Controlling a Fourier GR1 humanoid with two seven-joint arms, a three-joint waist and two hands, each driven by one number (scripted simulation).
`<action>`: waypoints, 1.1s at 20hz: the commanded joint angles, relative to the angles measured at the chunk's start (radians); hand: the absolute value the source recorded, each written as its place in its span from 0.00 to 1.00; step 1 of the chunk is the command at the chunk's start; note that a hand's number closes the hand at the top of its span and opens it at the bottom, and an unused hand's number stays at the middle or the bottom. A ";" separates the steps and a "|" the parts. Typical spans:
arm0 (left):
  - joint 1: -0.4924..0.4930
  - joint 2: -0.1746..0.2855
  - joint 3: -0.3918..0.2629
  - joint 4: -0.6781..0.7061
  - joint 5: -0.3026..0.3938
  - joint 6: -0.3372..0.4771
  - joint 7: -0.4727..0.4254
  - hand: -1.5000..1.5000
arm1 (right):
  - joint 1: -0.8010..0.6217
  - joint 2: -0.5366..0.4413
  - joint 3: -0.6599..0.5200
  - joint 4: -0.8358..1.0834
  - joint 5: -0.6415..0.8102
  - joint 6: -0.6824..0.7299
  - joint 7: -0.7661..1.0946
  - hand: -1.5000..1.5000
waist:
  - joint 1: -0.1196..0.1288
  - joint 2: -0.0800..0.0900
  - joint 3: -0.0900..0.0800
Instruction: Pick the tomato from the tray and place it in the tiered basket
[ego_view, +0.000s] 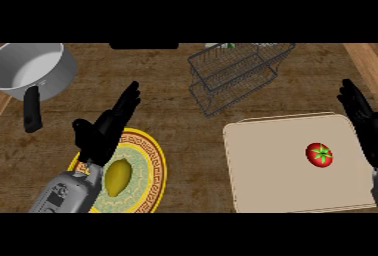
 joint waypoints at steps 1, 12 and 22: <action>0.014 -0.023 0.010 0.016 -0.065 0.049 -0.023 0.50 | 0.026 0.024 -0.083 -0.007 -0.092 0.048 -0.079 1.00 | -0.006 -0.008 -0.011; 0.091 -0.013 0.075 -0.003 -0.112 0.166 -0.129 0.50 | 0.081 0.146 -0.395 0.183 -0.731 0.476 -0.189 0.00 | -0.022 -0.011 -0.002; 0.140 -0.029 0.092 0.012 -0.128 0.182 -0.194 0.50 | 0.317 -0.229 -0.584 0.156 -0.479 0.863 -0.358 0.00 | -0.031 -0.010 -0.012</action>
